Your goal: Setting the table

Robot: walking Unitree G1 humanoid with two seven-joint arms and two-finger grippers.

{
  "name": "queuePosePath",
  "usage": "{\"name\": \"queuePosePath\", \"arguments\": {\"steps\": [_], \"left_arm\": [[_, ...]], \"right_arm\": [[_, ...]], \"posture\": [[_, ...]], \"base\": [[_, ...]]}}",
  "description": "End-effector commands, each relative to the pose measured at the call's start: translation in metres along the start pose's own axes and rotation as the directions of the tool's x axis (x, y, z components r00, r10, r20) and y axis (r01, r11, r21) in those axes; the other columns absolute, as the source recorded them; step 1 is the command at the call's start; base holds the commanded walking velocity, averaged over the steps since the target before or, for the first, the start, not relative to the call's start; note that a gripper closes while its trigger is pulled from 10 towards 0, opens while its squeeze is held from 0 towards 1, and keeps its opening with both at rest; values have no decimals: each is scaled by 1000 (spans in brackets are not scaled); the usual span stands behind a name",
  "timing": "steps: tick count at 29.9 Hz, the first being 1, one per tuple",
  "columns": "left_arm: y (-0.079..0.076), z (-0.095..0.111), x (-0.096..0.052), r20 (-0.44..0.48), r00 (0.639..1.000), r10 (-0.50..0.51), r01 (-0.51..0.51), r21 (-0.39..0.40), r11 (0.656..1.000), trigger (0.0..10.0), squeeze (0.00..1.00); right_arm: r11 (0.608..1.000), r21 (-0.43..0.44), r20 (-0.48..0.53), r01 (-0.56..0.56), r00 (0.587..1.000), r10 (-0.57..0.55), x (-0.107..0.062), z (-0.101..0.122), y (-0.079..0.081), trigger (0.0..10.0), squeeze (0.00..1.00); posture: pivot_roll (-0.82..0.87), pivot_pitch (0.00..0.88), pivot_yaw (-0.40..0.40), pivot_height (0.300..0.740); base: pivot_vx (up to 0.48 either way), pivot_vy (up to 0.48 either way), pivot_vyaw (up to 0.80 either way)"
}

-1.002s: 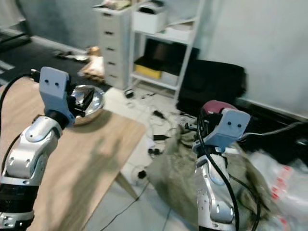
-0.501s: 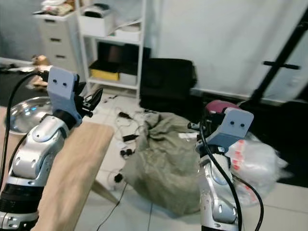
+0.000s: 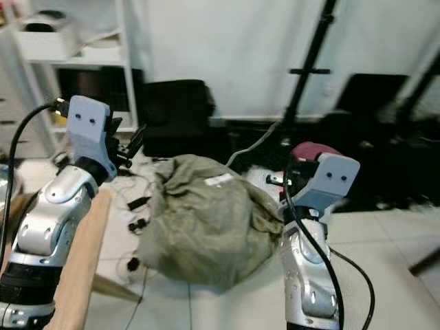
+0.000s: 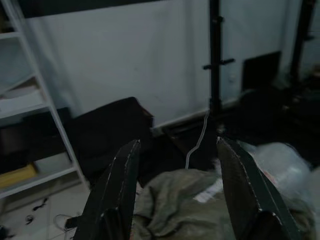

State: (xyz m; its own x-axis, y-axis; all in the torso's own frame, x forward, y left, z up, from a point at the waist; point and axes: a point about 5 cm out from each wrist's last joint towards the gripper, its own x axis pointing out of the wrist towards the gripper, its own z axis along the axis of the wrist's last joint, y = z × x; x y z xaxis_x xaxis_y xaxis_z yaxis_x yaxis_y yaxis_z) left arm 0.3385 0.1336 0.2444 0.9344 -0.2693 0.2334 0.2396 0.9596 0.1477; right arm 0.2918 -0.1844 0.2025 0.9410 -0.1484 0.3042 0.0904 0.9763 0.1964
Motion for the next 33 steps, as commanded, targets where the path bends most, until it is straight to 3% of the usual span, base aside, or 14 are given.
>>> {"name": "queuePosePath", "arguments": {"steps": [1, 33], "left_arm": [[-1, -3, -1, -9, 1000, -5, 5, -8, 1000, 10000, 0], [-2, -3, 0, -6, 1000, -4, 4, -11, 1000, 10000, 0]], "right_arm": [[1000, -10, 1, 5, 1000, -5, 0, 0, -2, 10000, 0], [1000, -14, -1, -1, 1000, 1, 1, 0, -1, 10000, 0]], "posture": [[-78, 0, 63, 740], [-79, 0, 62, 740]], "base": [[0, 0, -788], [0, 0, -790]]}}
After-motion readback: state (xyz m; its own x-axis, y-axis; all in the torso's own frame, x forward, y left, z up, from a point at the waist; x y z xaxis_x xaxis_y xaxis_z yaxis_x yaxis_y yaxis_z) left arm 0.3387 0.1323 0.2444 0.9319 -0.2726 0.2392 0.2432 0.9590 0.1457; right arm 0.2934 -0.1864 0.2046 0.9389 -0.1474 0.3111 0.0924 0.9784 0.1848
